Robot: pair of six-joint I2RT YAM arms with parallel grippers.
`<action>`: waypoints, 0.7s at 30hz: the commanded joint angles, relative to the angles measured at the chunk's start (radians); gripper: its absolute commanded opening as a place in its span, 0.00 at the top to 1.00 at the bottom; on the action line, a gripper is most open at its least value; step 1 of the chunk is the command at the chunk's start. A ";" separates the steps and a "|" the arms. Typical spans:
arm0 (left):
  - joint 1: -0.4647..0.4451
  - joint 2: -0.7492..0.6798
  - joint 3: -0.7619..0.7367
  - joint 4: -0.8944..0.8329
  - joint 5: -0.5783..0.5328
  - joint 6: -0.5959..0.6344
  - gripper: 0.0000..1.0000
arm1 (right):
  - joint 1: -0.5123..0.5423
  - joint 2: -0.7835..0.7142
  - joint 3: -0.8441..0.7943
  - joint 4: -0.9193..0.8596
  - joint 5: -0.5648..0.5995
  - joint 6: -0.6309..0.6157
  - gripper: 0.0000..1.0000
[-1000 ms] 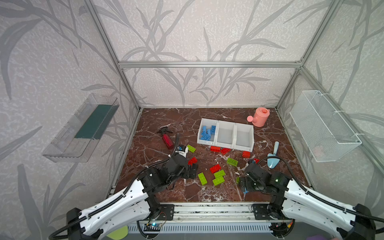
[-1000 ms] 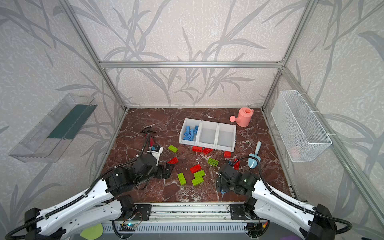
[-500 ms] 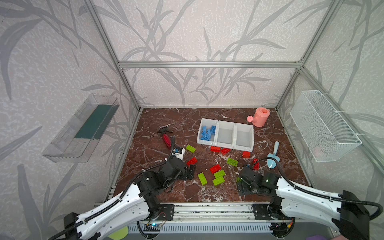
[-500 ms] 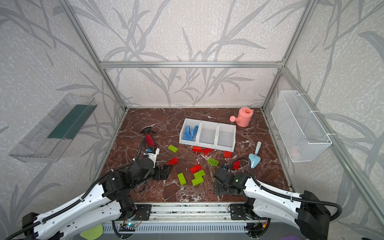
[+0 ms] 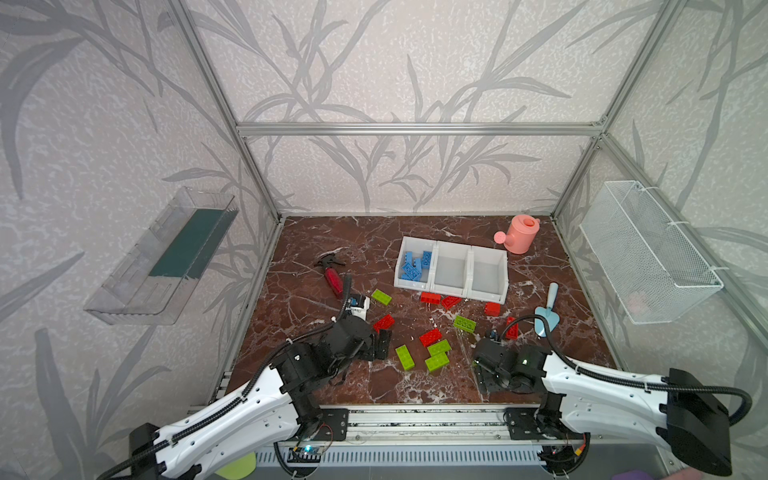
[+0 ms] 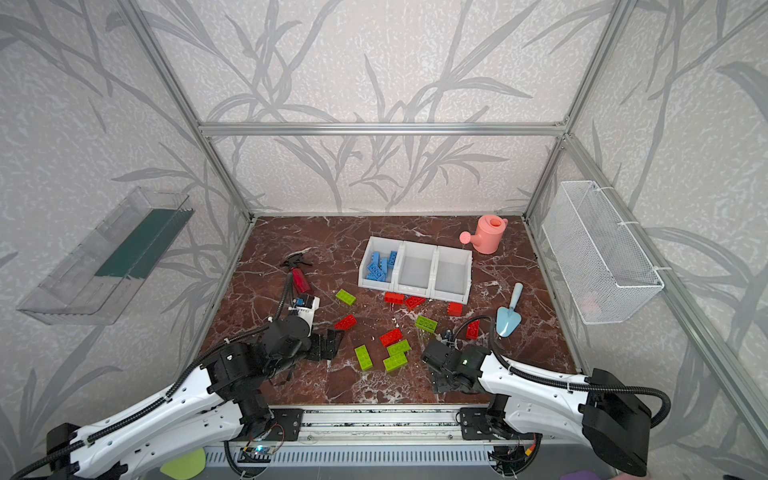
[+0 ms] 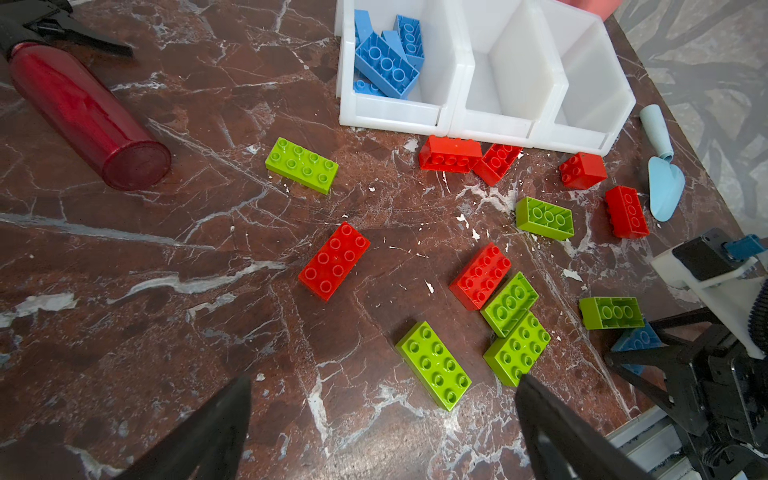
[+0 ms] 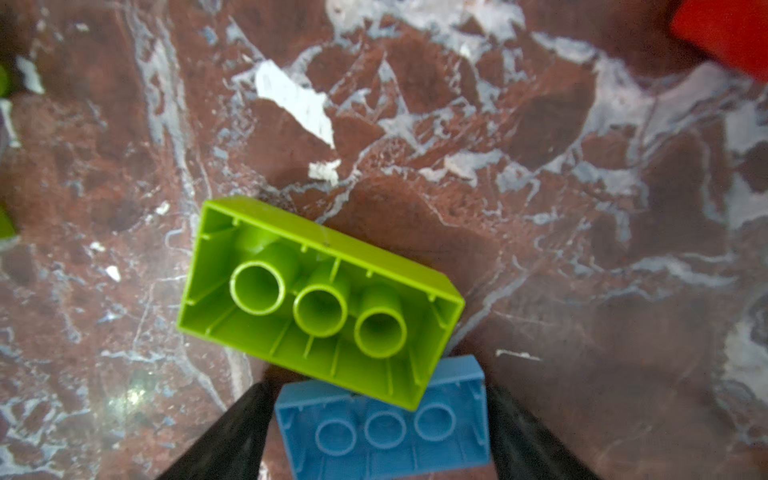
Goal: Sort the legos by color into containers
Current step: 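Carry the blue brick over the bin and drop it in, right gripper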
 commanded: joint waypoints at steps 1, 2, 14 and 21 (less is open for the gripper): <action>-0.006 -0.006 -0.002 0.007 -0.030 -0.008 0.02 | 0.008 0.007 0.019 -0.007 0.020 0.006 0.29; -0.006 -0.007 -0.001 0.005 -0.031 -0.007 0.02 | 0.008 0.005 0.021 -0.006 0.021 0.005 0.33; -0.006 -0.038 0.063 -0.068 -0.085 0.068 0.01 | 0.007 -0.013 0.201 -0.064 0.025 -0.095 0.43; -0.004 -0.064 0.161 -0.162 -0.106 0.098 0.01 | -0.011 0.044 0.440 -0.068 0.063 -0.221 0.43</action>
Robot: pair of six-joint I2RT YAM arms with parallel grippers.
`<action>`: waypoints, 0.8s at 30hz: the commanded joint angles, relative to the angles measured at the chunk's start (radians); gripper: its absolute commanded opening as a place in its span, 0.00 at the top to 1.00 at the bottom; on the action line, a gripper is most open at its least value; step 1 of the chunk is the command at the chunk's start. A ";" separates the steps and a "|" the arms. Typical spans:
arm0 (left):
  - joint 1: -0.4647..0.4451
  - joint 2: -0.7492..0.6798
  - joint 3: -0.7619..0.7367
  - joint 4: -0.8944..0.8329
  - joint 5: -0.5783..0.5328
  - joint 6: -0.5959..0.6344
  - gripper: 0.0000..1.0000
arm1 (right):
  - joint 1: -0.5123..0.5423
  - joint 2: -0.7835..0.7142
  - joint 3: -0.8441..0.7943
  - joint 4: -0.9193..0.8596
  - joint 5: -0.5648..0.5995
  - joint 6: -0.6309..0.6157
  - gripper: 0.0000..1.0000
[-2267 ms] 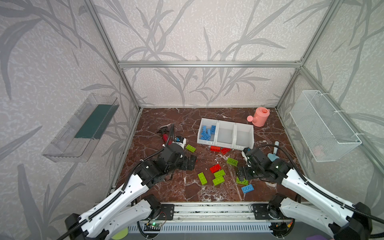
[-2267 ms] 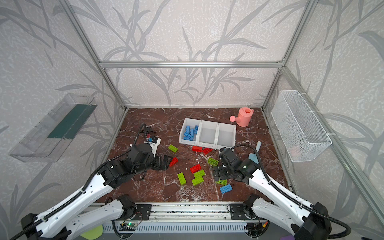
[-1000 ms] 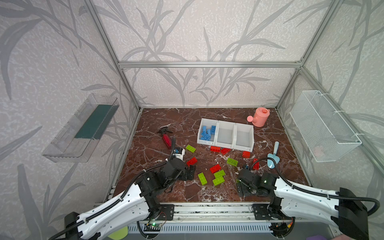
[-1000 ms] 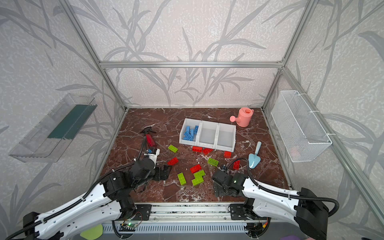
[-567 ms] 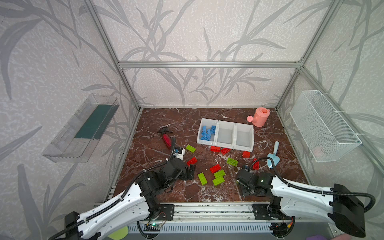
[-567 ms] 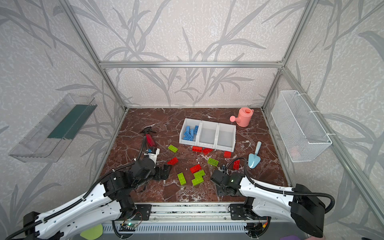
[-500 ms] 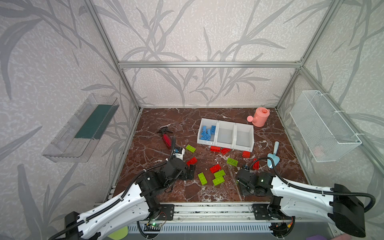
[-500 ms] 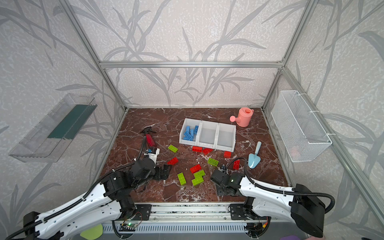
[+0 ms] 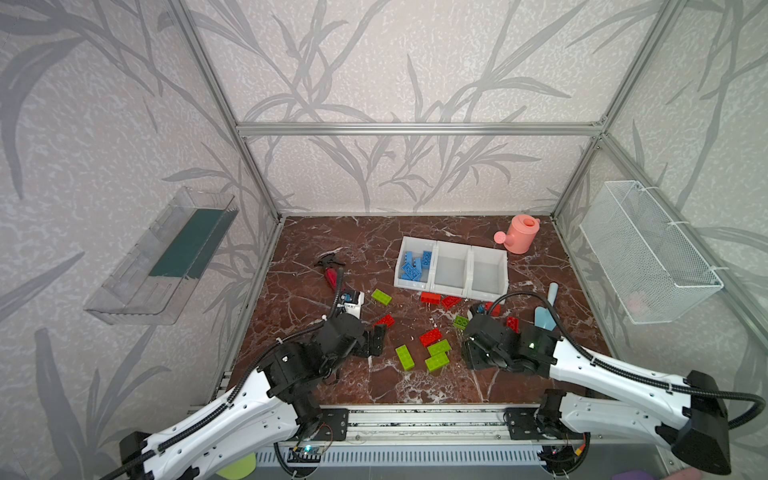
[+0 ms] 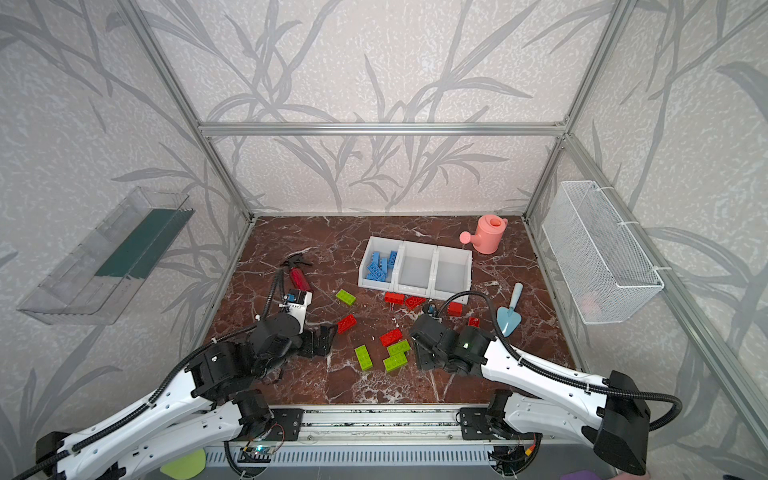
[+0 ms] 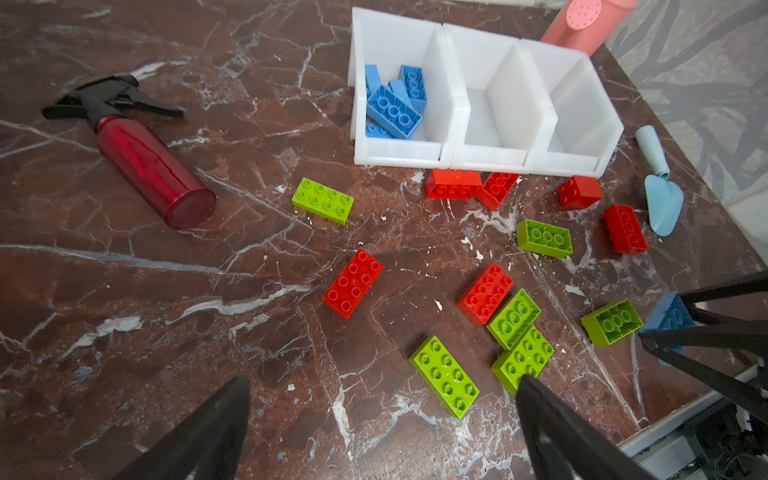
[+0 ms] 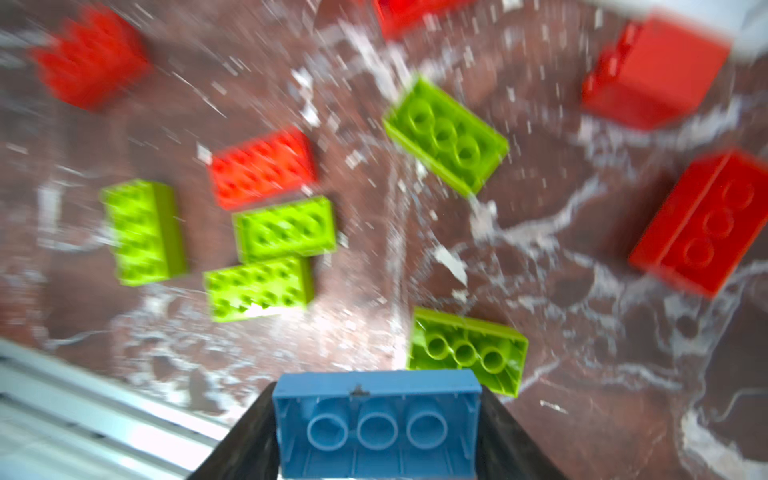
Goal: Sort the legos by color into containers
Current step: 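Carry the blue brick over the bin and drop it in, right gripper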
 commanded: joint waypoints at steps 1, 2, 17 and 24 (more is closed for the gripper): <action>-0.004 -0.018 0.071 -0.080 -0.051 0.040 0.01 | -0.012 0.056 0.131 -0.021 0.057 -0.116 0.43; -0.004 -0.020 0.085 -0.092 -0.059 0.052 0.01 | -0.015 0.078 0.168 -0.017 0.070 -0.139 0.43; -0.003 0.024 0.161 -0.174 -0.169 0.214 0.01 | -0.282 0.587 0.670 0.184 -0.176 -0.332 0.43; 0.008 0.051 0.129 -0.173 -0.162 0.207 0.01 | -0.350 0.857 0.915 0.142 -0.195 -0.376 0.43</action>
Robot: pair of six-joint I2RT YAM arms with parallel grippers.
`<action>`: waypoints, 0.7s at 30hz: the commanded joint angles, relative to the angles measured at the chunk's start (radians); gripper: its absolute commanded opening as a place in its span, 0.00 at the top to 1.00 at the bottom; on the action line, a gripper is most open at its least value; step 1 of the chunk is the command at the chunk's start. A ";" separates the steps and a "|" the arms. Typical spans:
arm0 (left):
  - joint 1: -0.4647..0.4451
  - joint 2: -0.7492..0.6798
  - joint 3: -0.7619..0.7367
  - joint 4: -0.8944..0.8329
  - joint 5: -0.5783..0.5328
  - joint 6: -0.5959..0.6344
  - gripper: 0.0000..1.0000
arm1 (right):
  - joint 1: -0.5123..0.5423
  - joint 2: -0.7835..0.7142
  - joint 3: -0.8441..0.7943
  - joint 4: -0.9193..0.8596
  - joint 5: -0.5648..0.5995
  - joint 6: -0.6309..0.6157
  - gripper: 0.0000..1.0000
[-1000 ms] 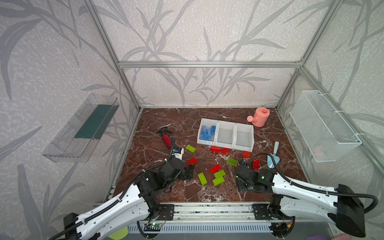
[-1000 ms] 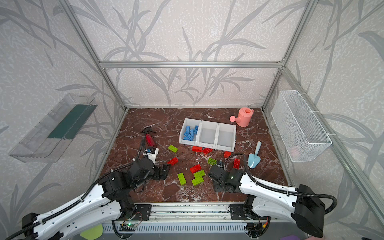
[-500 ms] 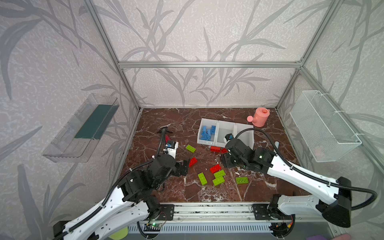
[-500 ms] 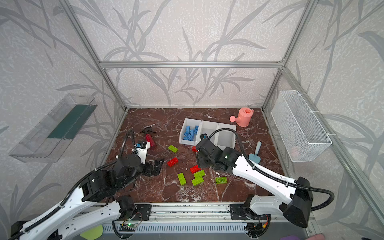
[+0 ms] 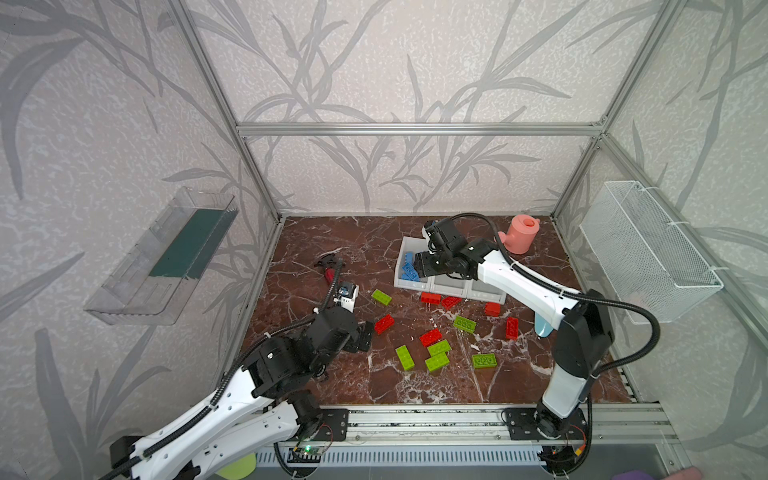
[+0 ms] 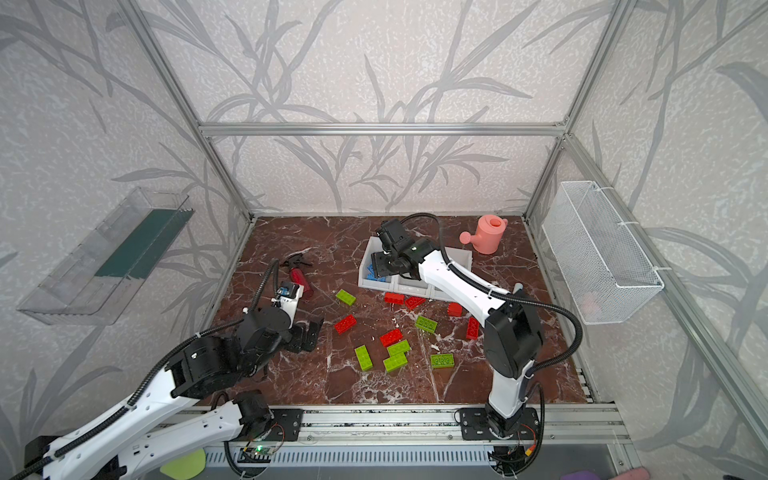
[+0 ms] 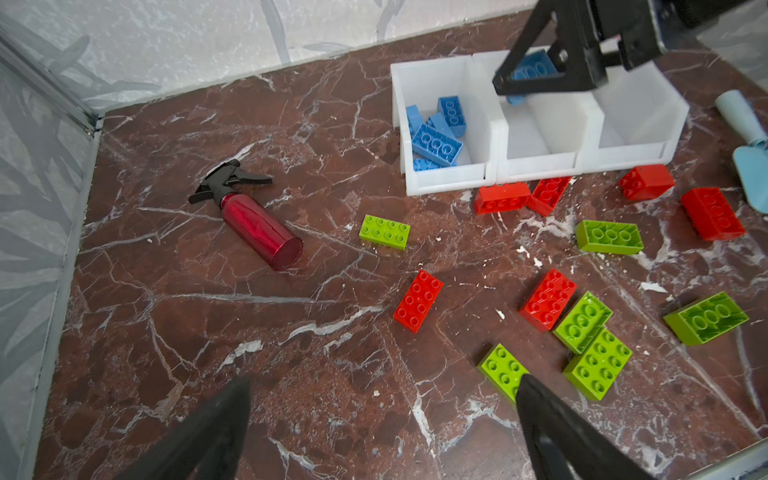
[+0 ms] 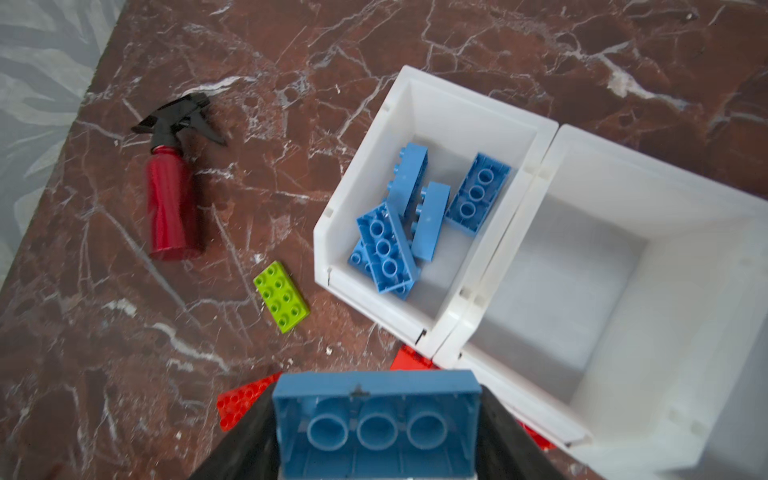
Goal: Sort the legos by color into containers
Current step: 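Carry the blue brick over the bin and drop it in, right gripper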
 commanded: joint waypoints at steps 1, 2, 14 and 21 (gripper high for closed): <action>0.007 0.005 -0.008 -0.013 -0.020 0.008 0.01 | -0.025 0.088 0.102 -0.028 -0.032 -0.040 0.43; 0.009 0.006 -0.009 -0.010 -0.012 0.006 0.01 | -0.030 0.115 0.126 -0.032 -0.037 -0.039 0.43; 0.082 0.011 -0.015 0.015 0.073 0.012 0.01 | -0.067 0.370 0.411 -0.098 -0.065 -0.052 0.42; 0.114 0.016 -0.021 0.026 0.108 0.008 0.01 | -0.088 0.391 0.447 -0.109 -0.073 -0.052 0.25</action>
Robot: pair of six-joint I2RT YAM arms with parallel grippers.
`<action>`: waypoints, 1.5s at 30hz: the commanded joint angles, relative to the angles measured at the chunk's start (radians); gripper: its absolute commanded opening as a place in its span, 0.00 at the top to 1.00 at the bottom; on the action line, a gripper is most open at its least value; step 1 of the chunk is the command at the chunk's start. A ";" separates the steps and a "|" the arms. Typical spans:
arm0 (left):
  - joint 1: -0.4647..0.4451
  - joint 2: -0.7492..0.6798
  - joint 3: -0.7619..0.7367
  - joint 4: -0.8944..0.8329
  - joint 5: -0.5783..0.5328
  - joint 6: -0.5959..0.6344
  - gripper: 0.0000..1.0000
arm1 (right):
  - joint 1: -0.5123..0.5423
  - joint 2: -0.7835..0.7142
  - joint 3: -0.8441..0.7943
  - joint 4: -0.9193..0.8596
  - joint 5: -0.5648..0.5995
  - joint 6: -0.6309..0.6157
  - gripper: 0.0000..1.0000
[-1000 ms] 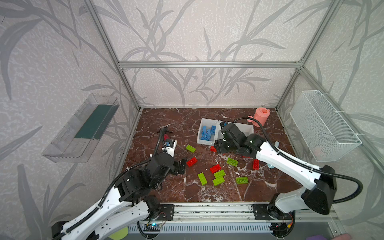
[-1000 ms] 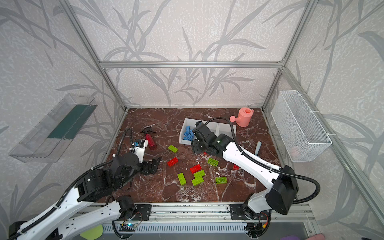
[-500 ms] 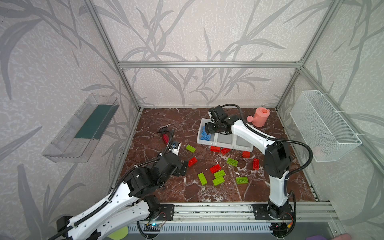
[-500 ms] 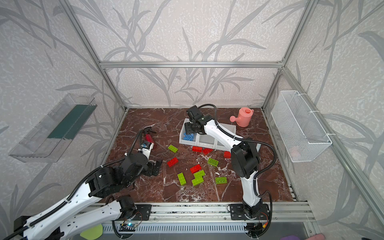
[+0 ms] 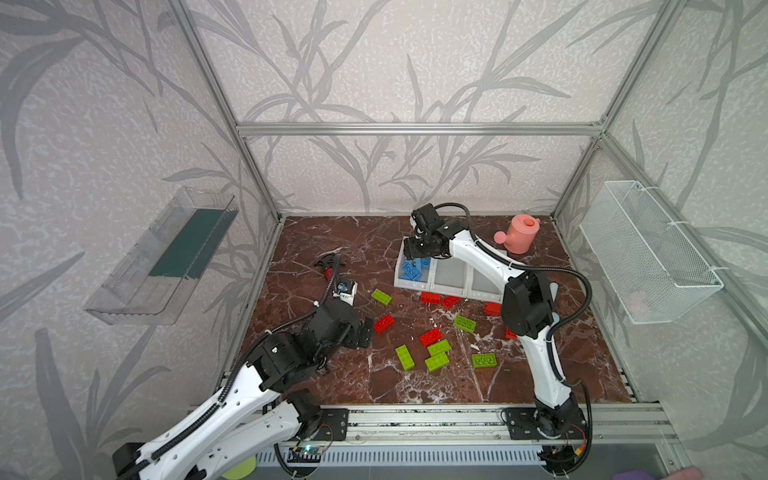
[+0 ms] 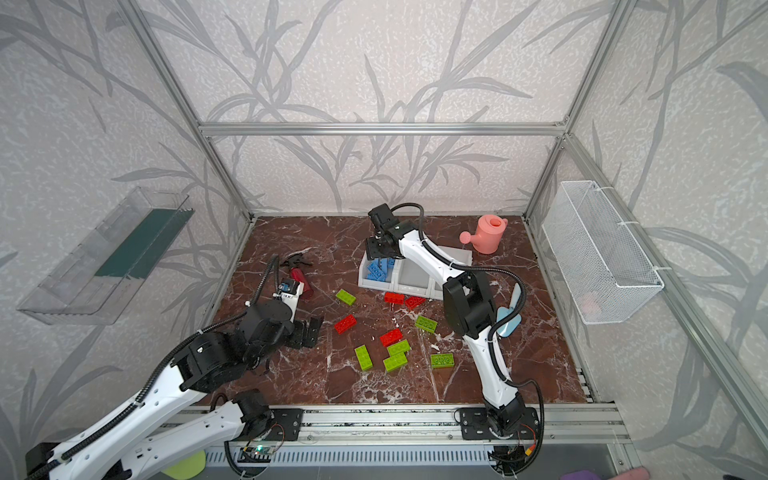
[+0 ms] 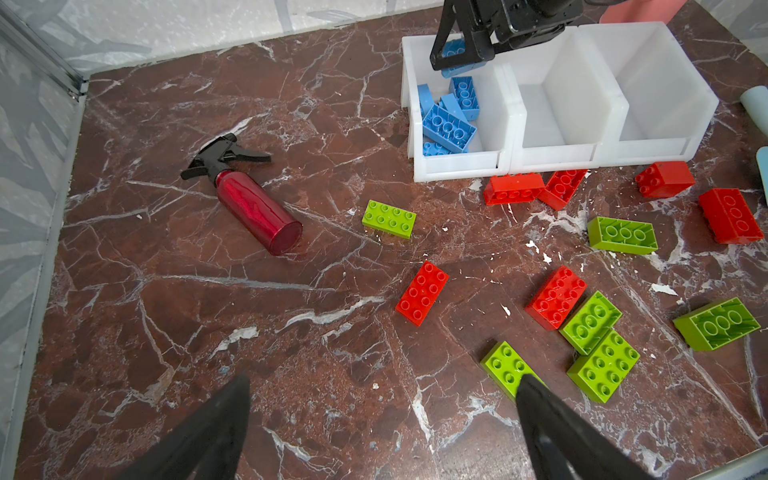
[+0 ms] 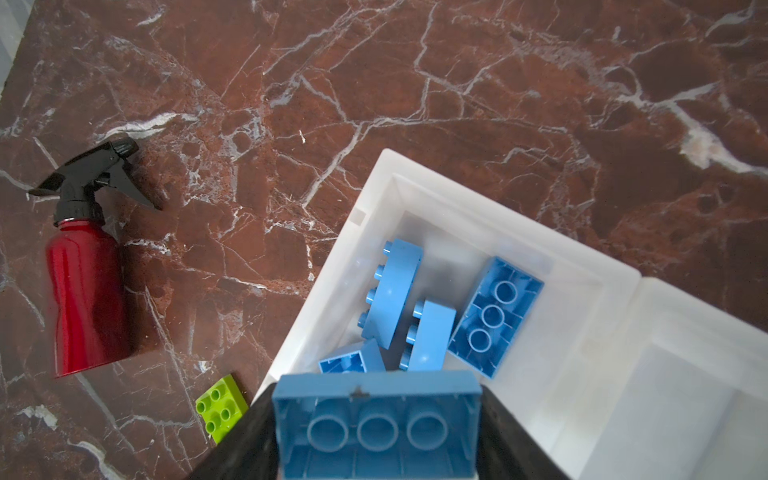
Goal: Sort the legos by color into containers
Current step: 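Carry the blue brick over the bin and drop it in, right gripper, then withdraw the right gripper from the bin and move the left gripper toward bricks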
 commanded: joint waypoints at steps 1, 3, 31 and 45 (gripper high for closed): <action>0.015 0.005 -0.010 0.010 0.019 0.004 0.01 | -0.016 0.001 0.030 -0.027 -0.015 -0.006 0.22; 0.023 0.010 -0.013 0.012 0.024 0.003 0.01 | -0.019 -0.005 0.027 -0.021 -0.018 -0.006 0.19; 0.109 0.483 0.117 0.195 -0.143 -0.426 0.01 | 0.178 -1.078 -1.279 0.633 0.055 0.118 0.14; 0.156 0.902 0.297 0.156 -0.159 -0.687 0.03 | 0.197 -1.303 -1.572 0.681 0.125 0.147 0.14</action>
